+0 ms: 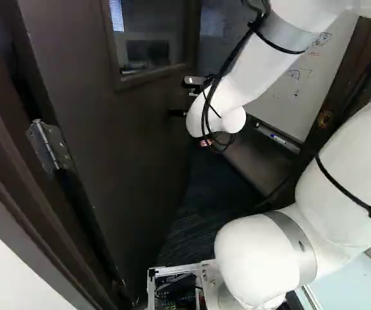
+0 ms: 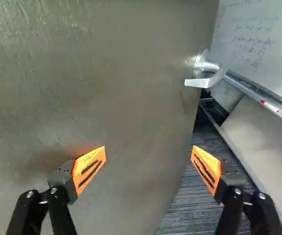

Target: Open the door and move inside

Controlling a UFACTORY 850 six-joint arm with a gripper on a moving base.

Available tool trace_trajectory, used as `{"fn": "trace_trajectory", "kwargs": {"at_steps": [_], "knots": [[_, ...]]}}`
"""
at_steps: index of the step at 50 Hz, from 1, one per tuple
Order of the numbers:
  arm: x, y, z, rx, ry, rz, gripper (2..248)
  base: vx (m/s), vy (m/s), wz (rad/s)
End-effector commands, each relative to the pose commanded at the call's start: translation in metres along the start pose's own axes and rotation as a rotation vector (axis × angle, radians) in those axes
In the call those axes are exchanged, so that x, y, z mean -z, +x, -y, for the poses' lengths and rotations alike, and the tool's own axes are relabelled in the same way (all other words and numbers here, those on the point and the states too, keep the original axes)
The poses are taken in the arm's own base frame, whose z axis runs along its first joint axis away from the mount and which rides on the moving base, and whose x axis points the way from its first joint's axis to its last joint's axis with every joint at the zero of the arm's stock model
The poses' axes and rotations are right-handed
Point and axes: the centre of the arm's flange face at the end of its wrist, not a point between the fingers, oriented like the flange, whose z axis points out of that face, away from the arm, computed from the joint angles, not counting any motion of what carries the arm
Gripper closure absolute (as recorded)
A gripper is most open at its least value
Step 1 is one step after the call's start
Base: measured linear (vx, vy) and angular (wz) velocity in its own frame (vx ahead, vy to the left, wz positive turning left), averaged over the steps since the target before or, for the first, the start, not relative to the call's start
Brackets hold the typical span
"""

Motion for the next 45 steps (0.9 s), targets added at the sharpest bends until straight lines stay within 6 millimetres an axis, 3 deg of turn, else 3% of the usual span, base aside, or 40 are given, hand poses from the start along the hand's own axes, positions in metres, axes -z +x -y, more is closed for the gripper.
{"fn": "trace_trajectory", "kwargs": {"at_steps": [23, 45], "knots": [[-0.028, 0.007, 0.028, 0.022, 0.07, 0.011, 3, 0.0, 0.0, 0.0], [-0.042, 0.009, 0.058, 0.043, 0.136, 0.018, 3, 0.0, 0.0, 0.0]]}}
